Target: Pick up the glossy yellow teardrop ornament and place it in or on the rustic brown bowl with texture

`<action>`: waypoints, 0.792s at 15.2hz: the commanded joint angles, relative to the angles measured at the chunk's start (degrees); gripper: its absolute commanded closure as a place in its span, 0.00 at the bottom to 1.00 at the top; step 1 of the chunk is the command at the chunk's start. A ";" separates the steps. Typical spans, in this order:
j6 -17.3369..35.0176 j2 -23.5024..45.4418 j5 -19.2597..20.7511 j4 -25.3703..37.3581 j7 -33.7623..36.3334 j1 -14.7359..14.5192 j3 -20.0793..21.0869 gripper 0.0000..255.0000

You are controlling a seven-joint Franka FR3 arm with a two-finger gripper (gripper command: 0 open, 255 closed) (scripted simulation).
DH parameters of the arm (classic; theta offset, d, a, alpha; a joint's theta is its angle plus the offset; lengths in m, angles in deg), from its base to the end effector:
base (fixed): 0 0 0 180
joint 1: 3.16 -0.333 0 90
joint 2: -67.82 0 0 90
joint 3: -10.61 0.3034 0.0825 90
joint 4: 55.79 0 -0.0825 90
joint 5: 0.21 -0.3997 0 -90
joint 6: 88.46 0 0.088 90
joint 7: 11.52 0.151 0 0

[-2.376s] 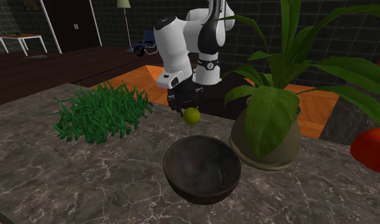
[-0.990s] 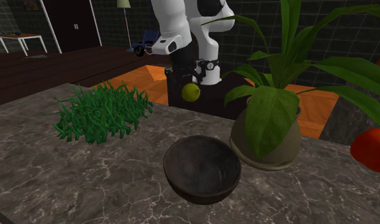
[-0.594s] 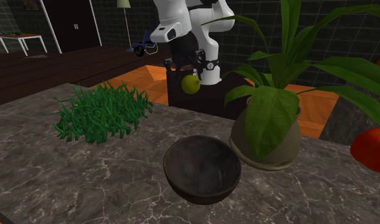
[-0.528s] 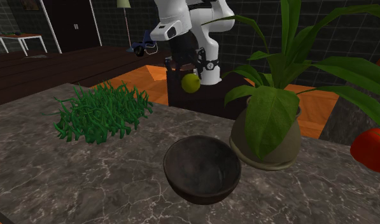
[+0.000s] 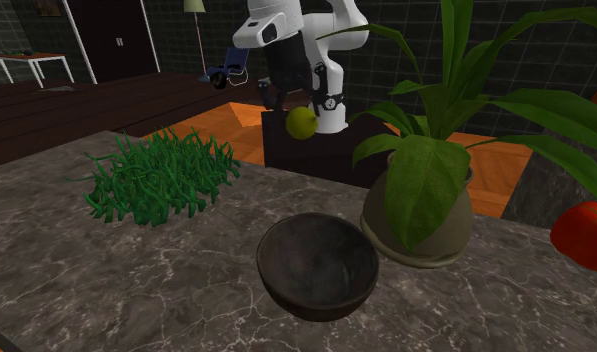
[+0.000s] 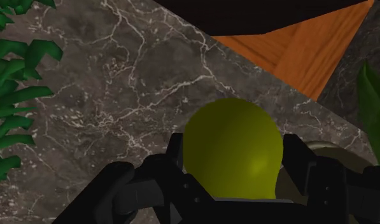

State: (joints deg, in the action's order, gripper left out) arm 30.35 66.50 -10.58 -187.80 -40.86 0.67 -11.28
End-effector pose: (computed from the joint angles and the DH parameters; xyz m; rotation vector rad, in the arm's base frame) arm 0.4471 -0.1968 0.2747 -2.9004 0.0579 0.1640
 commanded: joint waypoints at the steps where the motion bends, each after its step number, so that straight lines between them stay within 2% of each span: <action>1: -1.00 4.38 -1.89 4.98 -0.39 -0.41 0.29 1.00; 6: -4.53 14.82 -5.73 18.18 -0.25 -0.46 1.57 1.00; 12: -10.70 27.82 -9.02 36.91 1.23 1.00 3.37 1.00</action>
State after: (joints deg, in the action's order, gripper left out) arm 21.08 91.95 -19.09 -154.66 -40.04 1.34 -8.25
